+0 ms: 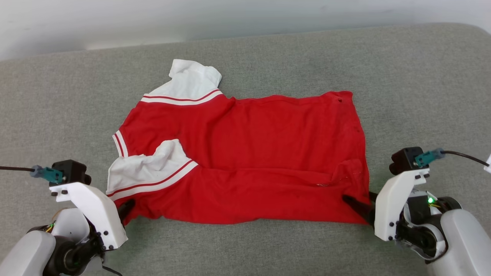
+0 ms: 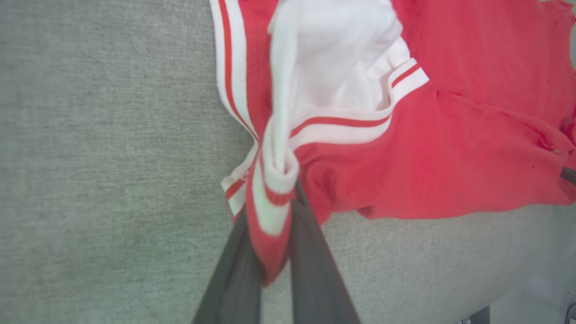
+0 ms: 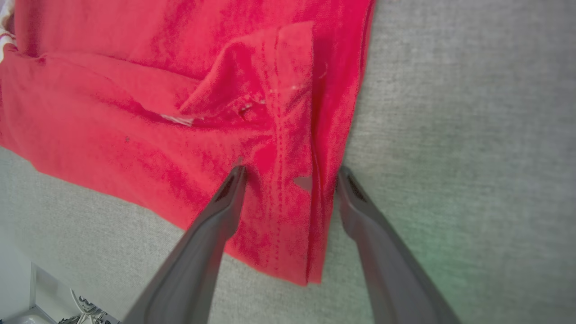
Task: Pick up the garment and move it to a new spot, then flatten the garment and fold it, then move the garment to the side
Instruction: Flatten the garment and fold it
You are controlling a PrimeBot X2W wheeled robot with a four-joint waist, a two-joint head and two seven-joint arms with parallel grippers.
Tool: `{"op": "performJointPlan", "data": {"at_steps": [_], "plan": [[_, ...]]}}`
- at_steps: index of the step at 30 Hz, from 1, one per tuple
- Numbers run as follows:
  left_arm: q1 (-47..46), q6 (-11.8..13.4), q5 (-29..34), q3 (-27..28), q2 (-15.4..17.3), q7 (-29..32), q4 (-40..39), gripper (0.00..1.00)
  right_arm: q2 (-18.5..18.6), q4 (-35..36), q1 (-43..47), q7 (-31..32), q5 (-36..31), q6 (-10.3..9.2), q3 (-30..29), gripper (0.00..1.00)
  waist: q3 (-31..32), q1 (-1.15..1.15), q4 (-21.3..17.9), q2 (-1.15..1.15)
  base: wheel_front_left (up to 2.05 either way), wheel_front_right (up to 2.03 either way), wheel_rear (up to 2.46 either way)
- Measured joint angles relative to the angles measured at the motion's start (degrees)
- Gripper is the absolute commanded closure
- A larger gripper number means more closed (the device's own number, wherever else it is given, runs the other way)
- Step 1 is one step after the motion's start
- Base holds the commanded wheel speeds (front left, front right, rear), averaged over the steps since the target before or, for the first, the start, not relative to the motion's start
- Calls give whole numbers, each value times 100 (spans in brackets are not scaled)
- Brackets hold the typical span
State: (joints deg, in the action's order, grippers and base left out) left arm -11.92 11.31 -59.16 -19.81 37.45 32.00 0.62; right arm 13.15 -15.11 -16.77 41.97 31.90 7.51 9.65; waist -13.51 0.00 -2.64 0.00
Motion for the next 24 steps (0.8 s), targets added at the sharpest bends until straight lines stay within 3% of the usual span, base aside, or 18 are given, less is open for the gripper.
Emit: {"op": "performJointPlan", "data": {"at_steps": [4,5,6,7,17,24], "plan": [[-30,-35,0,-47,-60,-31,77,100,-45,-322,-214,-18,35,-2,197,0,-82,0,66,0,0,0,0],[-32,-53,0,-51,-68,-42,102,100,-43,-380,-250,-11,49,-2,224,36,-89,0,74,0,0,0,0],[-40,-57,0,-51,-70,-44,125,100,-36,-425,-289,0,65,-2,256,87,-91,0,76,0,0,0,0],[-44,-58,0,-47,-74,-62,141,100,-31,-463,-315,-2,104,-3,275,100,-88,0,76,0,0,0,0],[359,-97,-129,66,-146,-343,215,100,90,-435,-275,-157,375,-8,486,100,389,0,17,0,0,0,0],[1076,189,-144,188,-107,-599,-188,100,309,25,199,29,500,-1,409,100,951,0,-12,0,0,0,0]]}}
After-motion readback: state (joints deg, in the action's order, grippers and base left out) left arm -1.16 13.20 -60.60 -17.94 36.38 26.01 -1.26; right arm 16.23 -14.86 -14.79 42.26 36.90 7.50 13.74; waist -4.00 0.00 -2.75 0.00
